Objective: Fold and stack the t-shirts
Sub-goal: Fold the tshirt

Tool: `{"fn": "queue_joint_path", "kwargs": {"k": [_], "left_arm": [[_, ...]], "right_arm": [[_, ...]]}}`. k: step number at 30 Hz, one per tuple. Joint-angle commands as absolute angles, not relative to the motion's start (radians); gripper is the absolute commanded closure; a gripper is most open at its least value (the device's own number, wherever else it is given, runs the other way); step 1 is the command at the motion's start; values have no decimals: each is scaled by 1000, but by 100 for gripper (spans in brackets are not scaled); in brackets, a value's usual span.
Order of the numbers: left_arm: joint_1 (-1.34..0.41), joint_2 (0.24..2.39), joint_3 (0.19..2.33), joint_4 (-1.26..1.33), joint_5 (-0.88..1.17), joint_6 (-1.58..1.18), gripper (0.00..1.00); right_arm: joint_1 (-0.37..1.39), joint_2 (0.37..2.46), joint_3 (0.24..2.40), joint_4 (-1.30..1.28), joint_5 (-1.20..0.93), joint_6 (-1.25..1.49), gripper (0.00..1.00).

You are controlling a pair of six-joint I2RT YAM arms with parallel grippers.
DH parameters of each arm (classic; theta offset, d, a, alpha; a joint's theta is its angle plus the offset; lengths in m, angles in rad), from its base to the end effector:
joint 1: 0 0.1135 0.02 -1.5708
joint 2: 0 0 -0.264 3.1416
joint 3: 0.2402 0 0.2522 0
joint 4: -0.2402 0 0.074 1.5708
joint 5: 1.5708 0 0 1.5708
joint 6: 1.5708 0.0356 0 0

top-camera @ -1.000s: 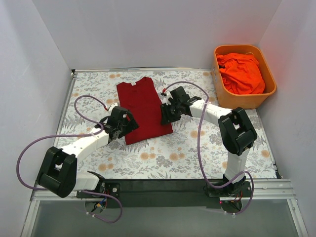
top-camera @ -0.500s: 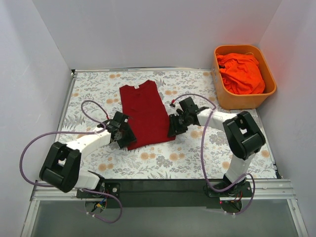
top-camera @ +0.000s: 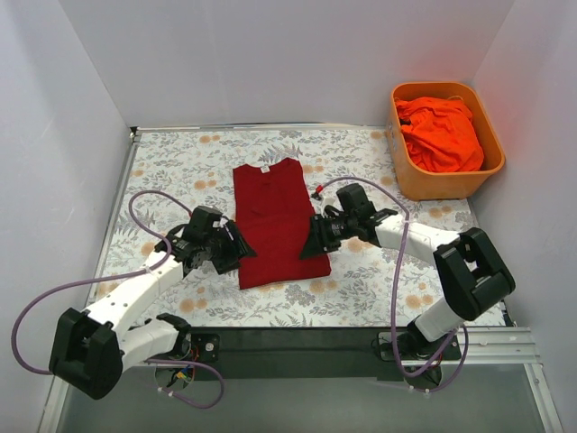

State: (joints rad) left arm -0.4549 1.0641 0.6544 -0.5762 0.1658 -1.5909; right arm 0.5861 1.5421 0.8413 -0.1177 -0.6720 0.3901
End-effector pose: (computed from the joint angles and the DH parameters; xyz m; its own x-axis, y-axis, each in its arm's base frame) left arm 0.1777 -0.0935 0.2108 -0.5001 -0.8531 0.1487 -0.7592 0.3493 -0.5492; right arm 0.2443 0.1888 0.1909 -0.8620 -0.2150 -0.4591 -0.4968 0.5390 0.6802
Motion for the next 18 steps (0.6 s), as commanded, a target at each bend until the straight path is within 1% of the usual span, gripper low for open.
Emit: {"fn": "queue_joint_path", "kwargs": {"k": [1, 2, 6, 8, 10, 11, 14, 16, 18], "left_arm": [[-463, 1112, 666, -506, 285, -1618, 49], [-465, 1127, 654, -499, 293, -1626, 55], [-471, 1210, 614, -450, 330, -1647, 62], [-471, 1259, 594, -446, 336, -1651, 64], [-469, 1299, 568, -456, 318, -1652, 70], [-469, 1307, 560, -459, 310, -1655, 71], [-471, 1301, 549, -465, 295, -1661, 73], [-469, 1276, 574, -478, 278, -1657, 73], [-471, 1238, 595, -497, 252, -1651, 67]], "right_arm": [[636, 1601, 882, 122, -854, 471, 62], [647, 1621, 888, 132, -859, 477, 62], [692, 1776, 914, 144, -897, 468, 62], [690, 1827, 905, 144, -897, 486, 63], [680, 1890, 879, 144, -891, 509, 64], [675, 1905, 870, 144, -884, 517, 64], [654, 1942, 848, 146, -893, 531, 66], [652, 1904, 860, 143, -911, 517, 67], [643, 1838, 876, 134, -904, 500, 67]]}}
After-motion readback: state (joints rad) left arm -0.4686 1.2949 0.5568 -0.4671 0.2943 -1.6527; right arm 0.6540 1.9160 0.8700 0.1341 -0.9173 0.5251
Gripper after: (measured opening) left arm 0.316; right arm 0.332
